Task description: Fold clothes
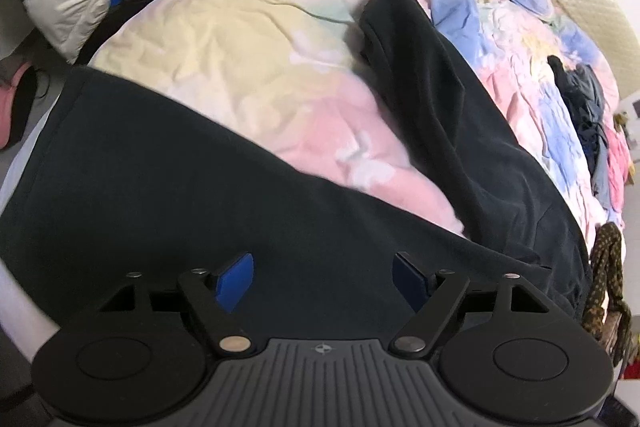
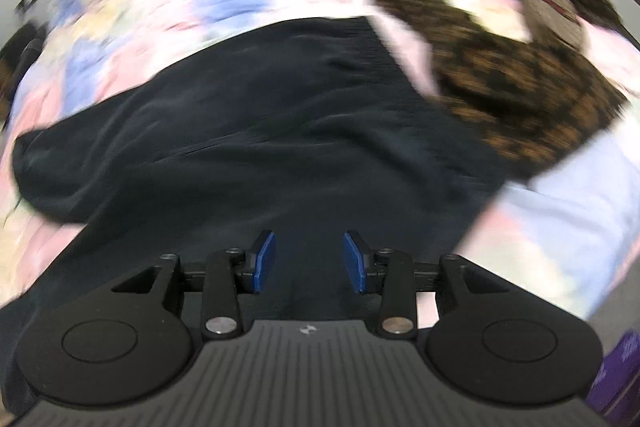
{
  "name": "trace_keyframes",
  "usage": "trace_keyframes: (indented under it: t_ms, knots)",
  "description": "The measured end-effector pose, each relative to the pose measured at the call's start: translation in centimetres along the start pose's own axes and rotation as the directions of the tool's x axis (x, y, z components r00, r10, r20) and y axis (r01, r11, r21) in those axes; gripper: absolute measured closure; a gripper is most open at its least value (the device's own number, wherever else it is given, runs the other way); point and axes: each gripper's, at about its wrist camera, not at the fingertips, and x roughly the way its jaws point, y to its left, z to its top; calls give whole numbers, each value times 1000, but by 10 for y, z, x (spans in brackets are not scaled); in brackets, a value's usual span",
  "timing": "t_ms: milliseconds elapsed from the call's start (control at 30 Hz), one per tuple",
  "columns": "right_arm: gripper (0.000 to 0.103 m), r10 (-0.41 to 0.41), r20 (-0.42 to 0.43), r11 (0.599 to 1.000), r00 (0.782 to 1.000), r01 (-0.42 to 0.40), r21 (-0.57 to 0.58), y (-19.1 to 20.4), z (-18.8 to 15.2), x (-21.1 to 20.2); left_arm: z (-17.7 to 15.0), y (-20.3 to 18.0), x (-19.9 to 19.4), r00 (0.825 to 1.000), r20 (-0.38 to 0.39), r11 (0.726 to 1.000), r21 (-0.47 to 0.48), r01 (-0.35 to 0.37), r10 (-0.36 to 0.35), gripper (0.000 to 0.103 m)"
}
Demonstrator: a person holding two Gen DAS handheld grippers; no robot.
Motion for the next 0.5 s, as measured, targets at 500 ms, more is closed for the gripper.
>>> trace_keyframes:
  t_ms: [500]
  knots:
    - [39,174,-71,873,982,-187,-451,330,40,75,60,107,26,999,-18,994,-98,47,-49,23]
